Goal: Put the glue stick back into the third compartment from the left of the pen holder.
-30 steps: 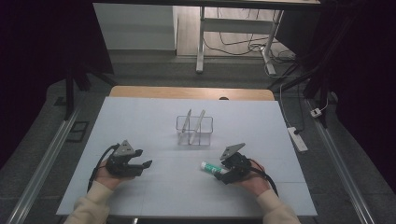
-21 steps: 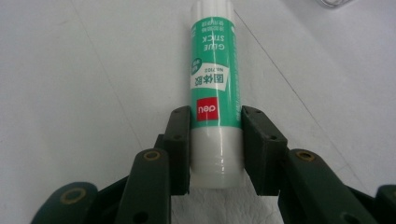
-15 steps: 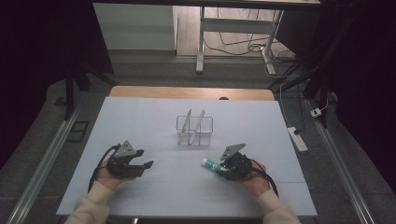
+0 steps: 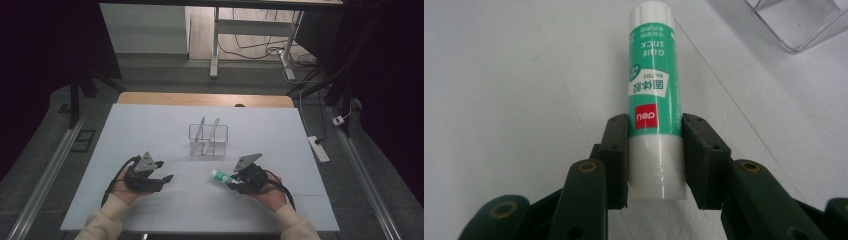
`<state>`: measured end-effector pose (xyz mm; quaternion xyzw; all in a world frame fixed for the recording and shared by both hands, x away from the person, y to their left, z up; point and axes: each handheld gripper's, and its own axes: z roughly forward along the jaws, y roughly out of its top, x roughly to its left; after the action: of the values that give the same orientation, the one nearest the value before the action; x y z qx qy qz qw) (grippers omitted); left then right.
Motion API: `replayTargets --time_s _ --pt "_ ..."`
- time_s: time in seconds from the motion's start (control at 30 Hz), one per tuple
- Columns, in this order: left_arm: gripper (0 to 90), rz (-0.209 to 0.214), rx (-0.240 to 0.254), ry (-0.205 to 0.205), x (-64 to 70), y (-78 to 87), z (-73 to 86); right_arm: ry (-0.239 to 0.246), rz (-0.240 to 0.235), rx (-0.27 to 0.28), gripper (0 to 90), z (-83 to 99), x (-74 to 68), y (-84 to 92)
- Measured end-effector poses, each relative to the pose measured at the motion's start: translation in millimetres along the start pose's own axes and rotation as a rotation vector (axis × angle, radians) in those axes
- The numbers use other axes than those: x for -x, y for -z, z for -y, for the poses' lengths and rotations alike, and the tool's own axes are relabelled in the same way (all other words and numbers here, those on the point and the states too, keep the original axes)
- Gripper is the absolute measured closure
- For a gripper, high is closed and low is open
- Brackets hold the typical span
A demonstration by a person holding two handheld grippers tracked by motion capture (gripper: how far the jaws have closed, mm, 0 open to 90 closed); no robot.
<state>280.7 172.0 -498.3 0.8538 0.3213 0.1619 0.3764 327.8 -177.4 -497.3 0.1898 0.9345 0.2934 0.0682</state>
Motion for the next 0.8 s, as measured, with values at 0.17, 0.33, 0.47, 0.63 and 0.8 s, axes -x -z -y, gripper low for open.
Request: replayTargets --time_s 0.17,0.33,0.47,0.63,0.8 --pt "39.3 0.010 -0.001 -0.033 7.3 -4.7 -7.3 0.011 -0.009 0.012 64.6 -3.4 -2.2 -0.2" --pt "39.2 0.023 -0.004 -0.050 12.4 -9.2 -12.0 0.022 -0.020 0.013 64.7 -5.8 -5.3 -1.4" --pt "39.2 0.030 0.000 -0.054 14.6 -10.8 -15.0 0.028 -0.019 0.010 64.6 -6.8 -6.3 -2.3" --pt "39.2 0.035 0.005 -0.059 16.9 -13.0 -19.2 0.039 -0.023 0.016 64.6 -7.6 -7.2 -3.0" --pt "39.2 0.042 -0.001 -0.072 19.5 -16.5 -22.6 0.044 -0.023 0.018 64.6 -8.6 -8.0 -3.2"
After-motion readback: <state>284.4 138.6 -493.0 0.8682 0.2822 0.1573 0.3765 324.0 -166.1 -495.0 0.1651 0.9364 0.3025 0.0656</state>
